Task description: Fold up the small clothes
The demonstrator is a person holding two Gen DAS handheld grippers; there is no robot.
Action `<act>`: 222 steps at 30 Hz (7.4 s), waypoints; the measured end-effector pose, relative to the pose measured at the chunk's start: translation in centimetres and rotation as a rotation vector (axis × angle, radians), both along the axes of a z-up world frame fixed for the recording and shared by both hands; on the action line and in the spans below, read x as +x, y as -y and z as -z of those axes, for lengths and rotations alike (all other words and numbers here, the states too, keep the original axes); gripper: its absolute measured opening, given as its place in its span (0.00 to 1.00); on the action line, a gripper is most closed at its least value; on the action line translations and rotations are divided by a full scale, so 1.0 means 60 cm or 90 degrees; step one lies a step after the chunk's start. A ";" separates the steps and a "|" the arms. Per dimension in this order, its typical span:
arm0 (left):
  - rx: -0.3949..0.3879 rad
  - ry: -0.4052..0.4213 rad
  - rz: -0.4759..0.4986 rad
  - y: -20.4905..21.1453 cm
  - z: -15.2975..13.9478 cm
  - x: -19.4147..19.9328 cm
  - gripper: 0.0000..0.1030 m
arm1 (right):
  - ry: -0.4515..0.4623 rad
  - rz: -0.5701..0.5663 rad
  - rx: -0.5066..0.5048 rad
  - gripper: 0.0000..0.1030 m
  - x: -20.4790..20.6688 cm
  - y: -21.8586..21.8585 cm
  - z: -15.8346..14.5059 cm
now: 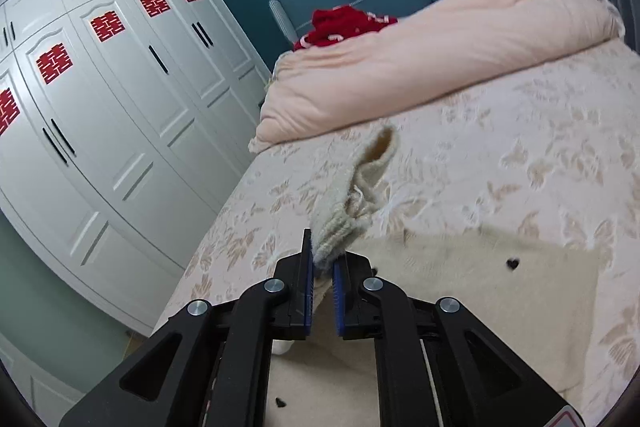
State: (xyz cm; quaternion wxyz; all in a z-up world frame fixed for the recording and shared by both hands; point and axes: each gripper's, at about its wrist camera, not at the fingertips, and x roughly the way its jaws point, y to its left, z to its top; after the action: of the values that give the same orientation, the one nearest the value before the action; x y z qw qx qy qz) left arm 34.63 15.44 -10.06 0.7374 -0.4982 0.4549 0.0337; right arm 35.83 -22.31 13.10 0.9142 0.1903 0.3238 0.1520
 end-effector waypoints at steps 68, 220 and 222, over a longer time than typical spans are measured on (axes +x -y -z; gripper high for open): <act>0.406 0.089 0.230 0.108 0.014 -0.007 0.15 | -0.147 0.198 -0.011 0.08 -0.070 0.217 0.325; 0.352 0.075 0.304 0.030 -0.165 -0.321 0.88 | -0.108 0.217 -0.040 0.70 -0.517 0.221 0.200; 0.366 0.074 0.331 0.037 -0.146 -0.323 0.89 | -0.142 0.195 -0.079 0.70 -0.510 0.210 0.231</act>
State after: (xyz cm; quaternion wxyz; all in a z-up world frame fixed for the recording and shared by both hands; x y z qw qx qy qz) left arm 15.24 13.21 -1.32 0.8554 -0.1407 0.4953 -0.0563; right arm 5.26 -34.93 -0.76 0.8951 0.1964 0.3992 -0.0310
